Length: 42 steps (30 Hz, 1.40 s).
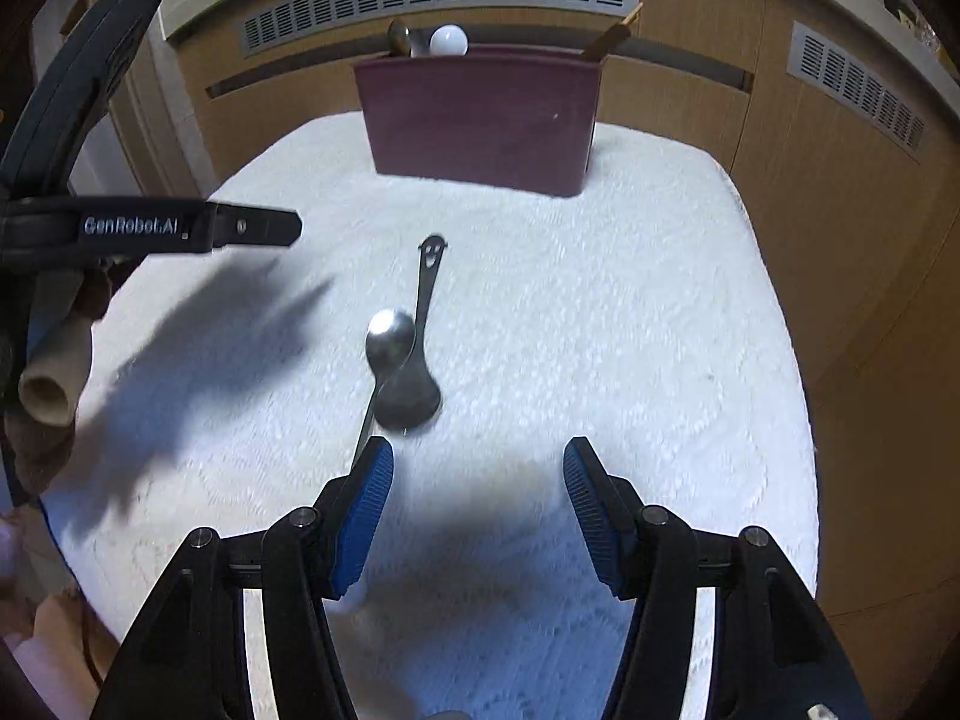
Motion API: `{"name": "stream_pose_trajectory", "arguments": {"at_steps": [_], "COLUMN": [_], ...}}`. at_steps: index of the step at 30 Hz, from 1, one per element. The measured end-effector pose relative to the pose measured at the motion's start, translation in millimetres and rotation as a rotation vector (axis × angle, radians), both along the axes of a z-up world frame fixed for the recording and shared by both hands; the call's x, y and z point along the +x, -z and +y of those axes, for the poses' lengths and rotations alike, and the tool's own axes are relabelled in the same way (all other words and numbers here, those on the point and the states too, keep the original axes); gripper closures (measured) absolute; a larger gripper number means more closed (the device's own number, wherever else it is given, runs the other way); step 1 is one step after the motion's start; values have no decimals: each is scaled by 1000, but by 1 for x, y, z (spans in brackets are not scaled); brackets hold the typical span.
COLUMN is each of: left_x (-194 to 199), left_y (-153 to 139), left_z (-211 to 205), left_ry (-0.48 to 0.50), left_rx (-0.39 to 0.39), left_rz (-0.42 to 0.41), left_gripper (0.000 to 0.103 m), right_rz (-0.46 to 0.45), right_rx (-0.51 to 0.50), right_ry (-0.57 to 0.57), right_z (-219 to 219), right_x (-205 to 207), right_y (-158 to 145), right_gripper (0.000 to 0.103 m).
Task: Organize utensils
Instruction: 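Move both tools back down to the two remaining metal spoons, then grasp the white-ball-handled spoon with the right tool while the left tool grasps the face-handled spoon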
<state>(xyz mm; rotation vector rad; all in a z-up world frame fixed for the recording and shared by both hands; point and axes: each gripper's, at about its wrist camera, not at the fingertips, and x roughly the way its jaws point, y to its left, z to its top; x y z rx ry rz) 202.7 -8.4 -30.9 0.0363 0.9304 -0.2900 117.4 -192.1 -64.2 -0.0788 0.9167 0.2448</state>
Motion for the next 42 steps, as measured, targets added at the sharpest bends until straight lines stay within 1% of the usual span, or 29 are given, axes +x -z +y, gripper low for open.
{"name": "stream_pose_trajectory", "arguments": {"at_steps": [2,5,6,8,9,11,12,13,15,16,18,22,24,26,27,28,29,30,31,33,34,35,36,37,38,40,42], "left_x": [-2,-4,-5,-6,-7,-9,-10,-11,-12,-11,-9,6,17,30,35,38,39,40,40,35,33,28,21,15,6,-13,-31], "left_y": [-2,-5,-6,-7,-8,-10,-11,-12,-14,-13,-12,-7,-5,-2,1,5,9,15,18,28,31,35,36,36,35,35,33], "left_z": [6,12,14,16,17,19,19,18,14,11,3,-21,-35,-55,-66,-76,-83,-90,-94,-96,-95,-91,-86,-83,-80,-76,-79], "left_ry": [-10,-28,-35,-45,-49,-54,-55,-55,-50,-43,-21,45,78,144,186,224,258,295,311,335,340,349,353,357,372,406,445], "left_rx": [2,13,18,21,22,21,20,19,16,16,18,1,-12,-27,-24,-20,-17,-6,8,46,52,44,35,43,48,23,37], "left_rz": [-1,-10,-14,-17,-17,-19,-20,-20,-19,-15,-7,17,29,42,55,67,80,98,107,130,148,184,199,200,219,272,287], "left_gripper": [50,49,49,49,49,49,48,48,45,45,43,42,42,42,42,46,49,57,59,60,60,60,60,60,60,60,60], "right_rz": [9,23,33,54,74,106,120,125,116,104,82,52,51,40,34,34,40,47,49,53,49,44,42,41,41,38,30], "right_rx": [21,65,81,111,122,133,140,139,104,69,26,13,23,4,-5,2,16,25,26,29,31,30,28,27,28,31,30], "right_ry": [-7,-56,-77,-118,-137,-152,-156,-158,-145,-132,-97,-5,49,109,132,152,164,174,181,181,179,178,174,172,173,182,194], "right_z": [-4,-2,1,7,11,17,18,18,16,14,3,-28,-45,-59,-64,-70,-75,-79,-78,-80,-80,-79,-78,-78,-79,-81,-83], "right_x": [-10,-25,-28,-30,-29,-26,-25,-26,-27,-29,-31,-22,-16,-11,-9,-7,-6,-5,-4,-4,-5,-9,-9,-8,-7,-6,-6], "right_y": [-3,-7,-7,-6,-4,3,6,7,5,3,0,-6,-5,-3,-3,-2,0,1,3,5,4,3,3,3,3,2,1], "right_gripper": [47,48,53,59,59,65,75,83,83,83,83,83,83,83,83,83,83,83,83,82,82,82,82,82,82,76,73]}}
